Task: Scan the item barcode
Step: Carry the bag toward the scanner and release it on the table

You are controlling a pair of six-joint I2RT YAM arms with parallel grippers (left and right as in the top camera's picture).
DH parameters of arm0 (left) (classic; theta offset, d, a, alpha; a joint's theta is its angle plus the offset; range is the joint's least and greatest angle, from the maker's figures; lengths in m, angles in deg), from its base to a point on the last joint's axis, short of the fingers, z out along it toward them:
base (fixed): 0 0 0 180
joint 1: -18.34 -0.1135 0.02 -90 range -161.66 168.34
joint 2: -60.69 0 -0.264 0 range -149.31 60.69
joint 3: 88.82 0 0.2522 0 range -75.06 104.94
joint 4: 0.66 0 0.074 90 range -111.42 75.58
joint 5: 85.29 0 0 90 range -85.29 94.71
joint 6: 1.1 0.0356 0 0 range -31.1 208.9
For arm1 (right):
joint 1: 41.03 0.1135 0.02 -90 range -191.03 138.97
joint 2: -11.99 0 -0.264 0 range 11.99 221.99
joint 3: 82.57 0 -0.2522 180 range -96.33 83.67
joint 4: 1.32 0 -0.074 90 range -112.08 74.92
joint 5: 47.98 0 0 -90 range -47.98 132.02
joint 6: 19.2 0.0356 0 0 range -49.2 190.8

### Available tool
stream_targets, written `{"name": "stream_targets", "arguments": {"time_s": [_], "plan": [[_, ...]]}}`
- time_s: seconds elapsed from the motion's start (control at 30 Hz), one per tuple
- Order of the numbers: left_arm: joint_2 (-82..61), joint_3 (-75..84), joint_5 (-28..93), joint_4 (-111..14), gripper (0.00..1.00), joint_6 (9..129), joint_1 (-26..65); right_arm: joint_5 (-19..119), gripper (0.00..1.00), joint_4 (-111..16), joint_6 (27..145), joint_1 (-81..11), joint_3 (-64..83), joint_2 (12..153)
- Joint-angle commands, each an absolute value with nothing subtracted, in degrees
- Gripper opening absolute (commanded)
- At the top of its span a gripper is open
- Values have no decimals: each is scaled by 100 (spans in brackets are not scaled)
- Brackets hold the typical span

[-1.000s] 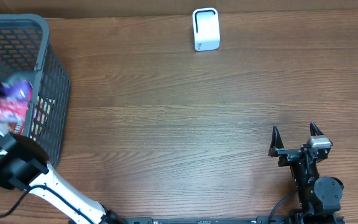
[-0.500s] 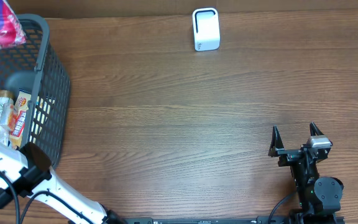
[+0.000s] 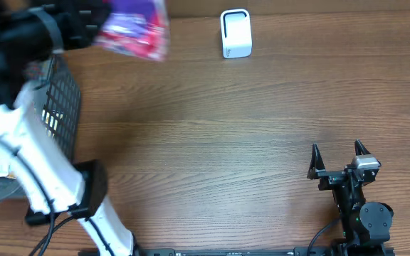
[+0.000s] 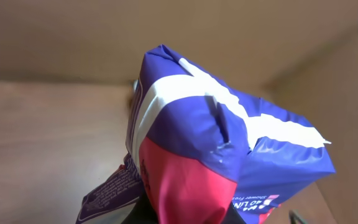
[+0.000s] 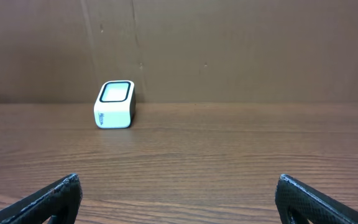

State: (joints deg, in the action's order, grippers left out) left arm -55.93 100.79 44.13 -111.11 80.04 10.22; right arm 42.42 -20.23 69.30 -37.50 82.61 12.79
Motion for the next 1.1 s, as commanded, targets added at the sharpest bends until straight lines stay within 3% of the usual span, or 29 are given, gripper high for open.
{"name": "stream_targets", "arguments": {"time_s": [0.0,0.17,0.5,0.57,0.63,0.67,0.73,0.8,1.07], "plan": [[-5954,9565,3491,-11124,4,8030,1973,4207,100,-1985,6924,-3702,8322,1216],[-6293,8485,2579,-11122,4,7941,2968,4207,100,-1985,6924,-3702,8322,1216],[-7265,6669,2573,-10984,8,7899,4017,4207,100,-1985,6924,-3702,8322,1216],[-7495,6656,2571,-10986,31,7904,4130,4207,100,-1985,6924,-3702,8322,1216],[-7665,6656,2571,-10973,83,7906,4203,4207,100,-1985,6924,-3702,8322,1216],[-7700,6656,2571,-10971,95,7904,4205,4207,100,-1985,6924,-3702,8322,1216],[-7713,6678,2571,-10951,100,7904,4181,4207,100,-1985,6924,-3702,8322,1216],[-7687,6861,2571,-11023,97,7904,4096,4207,100,-1985,6924,-3702,8322,1216],[-7287,7629,3014,-11124,30,8037,3763,4207,100,-1985,6924,-3702,8322,1216]]}}
